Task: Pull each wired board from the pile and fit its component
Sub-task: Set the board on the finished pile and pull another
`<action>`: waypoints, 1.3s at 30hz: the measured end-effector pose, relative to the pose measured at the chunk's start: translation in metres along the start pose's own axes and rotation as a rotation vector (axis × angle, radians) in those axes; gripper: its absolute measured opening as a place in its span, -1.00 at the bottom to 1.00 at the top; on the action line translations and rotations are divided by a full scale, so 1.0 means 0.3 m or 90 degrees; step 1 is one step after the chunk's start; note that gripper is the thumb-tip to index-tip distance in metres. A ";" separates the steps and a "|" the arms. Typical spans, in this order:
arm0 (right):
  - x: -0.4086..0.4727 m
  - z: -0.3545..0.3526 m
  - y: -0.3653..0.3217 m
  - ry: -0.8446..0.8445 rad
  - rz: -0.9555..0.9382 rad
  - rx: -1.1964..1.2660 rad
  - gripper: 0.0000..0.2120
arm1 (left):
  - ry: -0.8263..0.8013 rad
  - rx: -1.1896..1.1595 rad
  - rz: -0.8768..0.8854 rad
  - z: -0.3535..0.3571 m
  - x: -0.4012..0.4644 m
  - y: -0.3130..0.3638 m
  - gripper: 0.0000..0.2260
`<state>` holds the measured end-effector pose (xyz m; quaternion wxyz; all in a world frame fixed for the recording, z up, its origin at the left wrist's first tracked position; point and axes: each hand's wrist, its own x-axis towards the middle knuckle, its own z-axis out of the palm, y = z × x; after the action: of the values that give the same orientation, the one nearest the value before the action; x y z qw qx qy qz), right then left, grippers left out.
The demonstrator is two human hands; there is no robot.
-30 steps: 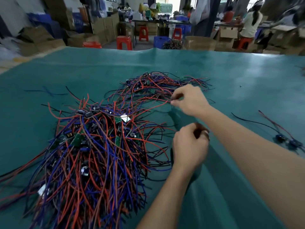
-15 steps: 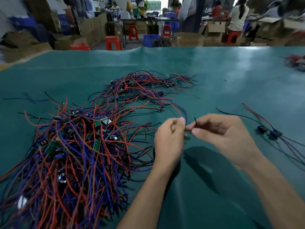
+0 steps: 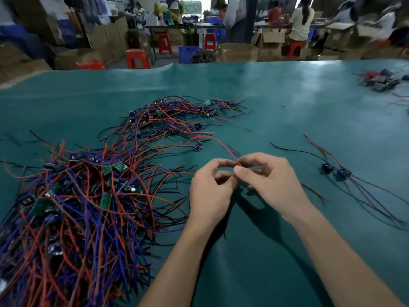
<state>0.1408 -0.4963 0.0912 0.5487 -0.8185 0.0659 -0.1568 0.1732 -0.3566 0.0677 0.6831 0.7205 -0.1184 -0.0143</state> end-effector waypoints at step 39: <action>0.002 -0.052 -0.012 -0.124 0.081 0.258 -0.74 | -0.141 -0.112 -0.009 -0.023 -0.016 0.037 -0.71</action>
<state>0.1361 -0.5086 0.1000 0.7144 -0.6971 0.0317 -0.0522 0.1682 -0.3495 0.0783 0.7263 0.6526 -0.1862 -0.1093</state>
